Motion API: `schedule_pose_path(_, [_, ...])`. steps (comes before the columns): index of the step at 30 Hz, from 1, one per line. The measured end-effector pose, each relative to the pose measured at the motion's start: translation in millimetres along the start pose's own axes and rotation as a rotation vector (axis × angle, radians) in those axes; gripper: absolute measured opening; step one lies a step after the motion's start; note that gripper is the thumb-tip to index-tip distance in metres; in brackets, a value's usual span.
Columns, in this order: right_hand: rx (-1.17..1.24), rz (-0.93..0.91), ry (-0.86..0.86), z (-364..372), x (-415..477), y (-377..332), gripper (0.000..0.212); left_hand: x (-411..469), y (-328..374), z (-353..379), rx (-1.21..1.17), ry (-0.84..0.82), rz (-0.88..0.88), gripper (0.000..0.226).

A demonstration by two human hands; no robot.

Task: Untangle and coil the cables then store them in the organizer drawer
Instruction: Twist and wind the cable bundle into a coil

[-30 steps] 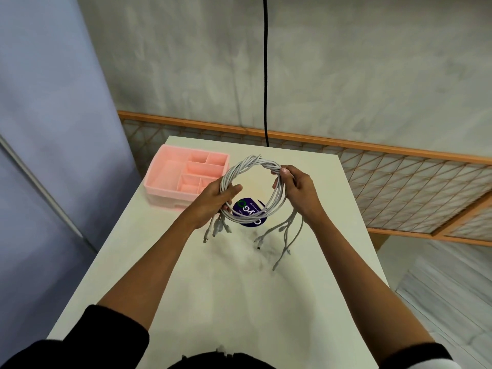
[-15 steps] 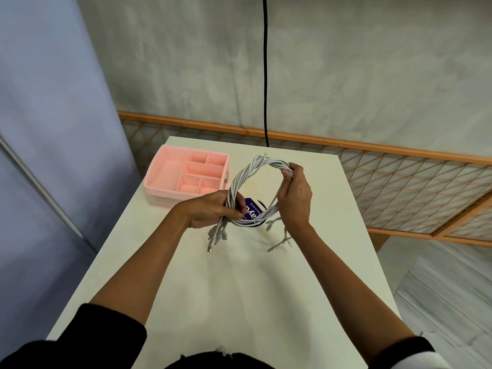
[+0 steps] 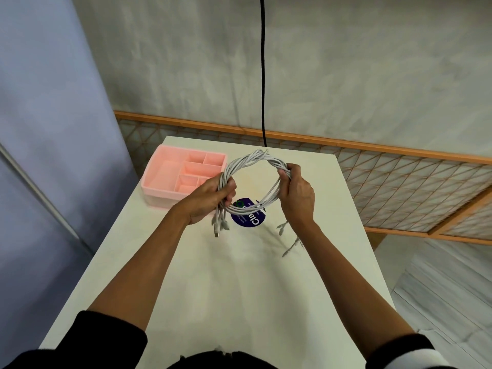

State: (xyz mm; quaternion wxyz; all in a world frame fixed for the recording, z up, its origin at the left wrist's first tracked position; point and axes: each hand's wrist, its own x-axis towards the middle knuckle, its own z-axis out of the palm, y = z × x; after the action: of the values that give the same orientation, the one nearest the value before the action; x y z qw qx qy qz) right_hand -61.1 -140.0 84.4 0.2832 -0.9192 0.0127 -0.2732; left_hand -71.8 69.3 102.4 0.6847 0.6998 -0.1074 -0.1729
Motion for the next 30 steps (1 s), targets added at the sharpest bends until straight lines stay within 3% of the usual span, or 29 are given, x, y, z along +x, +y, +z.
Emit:
schedule_pose_path(4, [0.081,-0.172,-0.177,-7.1,1.9,12.9,0.035,6.9,9.0,3.7,0.043,0.382,0.001,0.044])
schedule_pose_path(7, [0.151,-0.219,-0.266,-13.6,-0.7,14.9,0.038,12.5,9.8,3.8,0.032,0.597,0.0,0.045])
schedule_pose_path(12, [0.022,-0.286,-0.097,-9.8,-13.8,29.7,0.038,14.2,22.7,-5.8,0.088,0.651,0.087,0.05])
schedule_pose_path(15, [0.022,-0.198,-0.19,-12.2,-9.7,29.5,0.046,14.8,27.6,-13.2,0.163,0.661,0.148,0.047])
schedule_pose_path(17, [0.028,-0.174,-0.276,-14.9,-3.4,31.8,0.04,13.8,29.1,-18.0,0.196,0.625,0.157,0.043])
schedule_pose_path(22, [0.288,-0.069,-0.546,-26.0,-2.3,40.0,0.047,7.2,29.3,-22.5,0.205,0.45,0.078,0.043])
schedule_pose_path(26, [0.299,-0.024,-0.752,-21.7,-12.6,38.3,0.027,8.9,36.9,-12.1,0.225,0.403,0.099,0.045])
schedule_pose_path(27, [0.334,-0.011,-0.764,-19.3,-14.3,36.0,0.031,10.2,38.9,-8.0,0.235,0.396,0.105,0.045])
schedule_pose_path(30, [0.491,-0.047,-0.505,-14.1,-13.7,18.1,0.059,13.6,43.6,5.5,0.271,0.39,0.12,0.048])
